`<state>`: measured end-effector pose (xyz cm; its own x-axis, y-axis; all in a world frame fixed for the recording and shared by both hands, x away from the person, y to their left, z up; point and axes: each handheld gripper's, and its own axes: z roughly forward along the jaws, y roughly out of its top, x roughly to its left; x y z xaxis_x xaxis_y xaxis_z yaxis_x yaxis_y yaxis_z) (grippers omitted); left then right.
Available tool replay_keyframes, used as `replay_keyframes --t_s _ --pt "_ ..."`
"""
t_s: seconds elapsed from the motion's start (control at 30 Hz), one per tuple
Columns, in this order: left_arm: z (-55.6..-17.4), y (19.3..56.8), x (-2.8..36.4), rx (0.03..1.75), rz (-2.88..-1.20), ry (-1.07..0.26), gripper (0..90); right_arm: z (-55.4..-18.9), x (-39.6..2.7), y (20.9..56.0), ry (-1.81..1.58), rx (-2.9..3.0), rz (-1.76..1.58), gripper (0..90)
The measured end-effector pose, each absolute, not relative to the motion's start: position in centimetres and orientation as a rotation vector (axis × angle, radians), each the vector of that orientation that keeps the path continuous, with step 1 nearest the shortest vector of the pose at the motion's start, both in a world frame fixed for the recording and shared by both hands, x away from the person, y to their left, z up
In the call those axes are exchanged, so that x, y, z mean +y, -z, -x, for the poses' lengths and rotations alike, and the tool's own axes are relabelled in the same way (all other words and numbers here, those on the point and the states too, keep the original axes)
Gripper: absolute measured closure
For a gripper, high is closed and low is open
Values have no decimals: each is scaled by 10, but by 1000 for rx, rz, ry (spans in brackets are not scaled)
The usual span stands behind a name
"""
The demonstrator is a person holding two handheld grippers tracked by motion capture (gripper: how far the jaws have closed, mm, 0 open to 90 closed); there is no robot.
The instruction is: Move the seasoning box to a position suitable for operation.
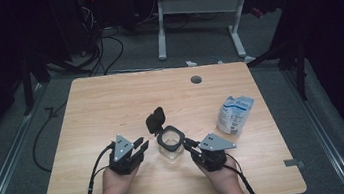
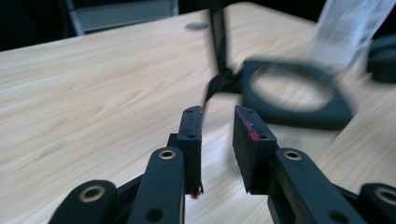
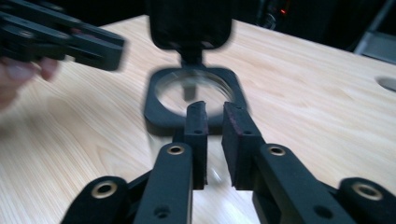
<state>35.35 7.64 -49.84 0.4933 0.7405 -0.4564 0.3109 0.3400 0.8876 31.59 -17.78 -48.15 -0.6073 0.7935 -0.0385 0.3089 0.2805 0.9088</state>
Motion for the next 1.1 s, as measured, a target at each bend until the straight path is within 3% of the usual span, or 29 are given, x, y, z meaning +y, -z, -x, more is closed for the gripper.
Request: replay_keyframes --t_s 0.2,0.4,0.7,0.9,1.1 --pt "-345 514 109 1102 -1291 -375 705 -305 -227 495 -1236 1991 -1131 728" --pt "-341 525 114 1116 -1331 -365 692 -296 -263 503 -1185 1905 -1228 685" --pt "-341 518 124 1121 -1274 -281 708 -297 -288 507 -1117 1846 -1316 649" --pt "-339 519 134 1101 -1281 -294 700 -302 -305 510 -1061 1802 -1399 599" --pt "-337 517 142 1138 -1244 -346 628 -309 -324 507 -1063 1768 -1442 557"
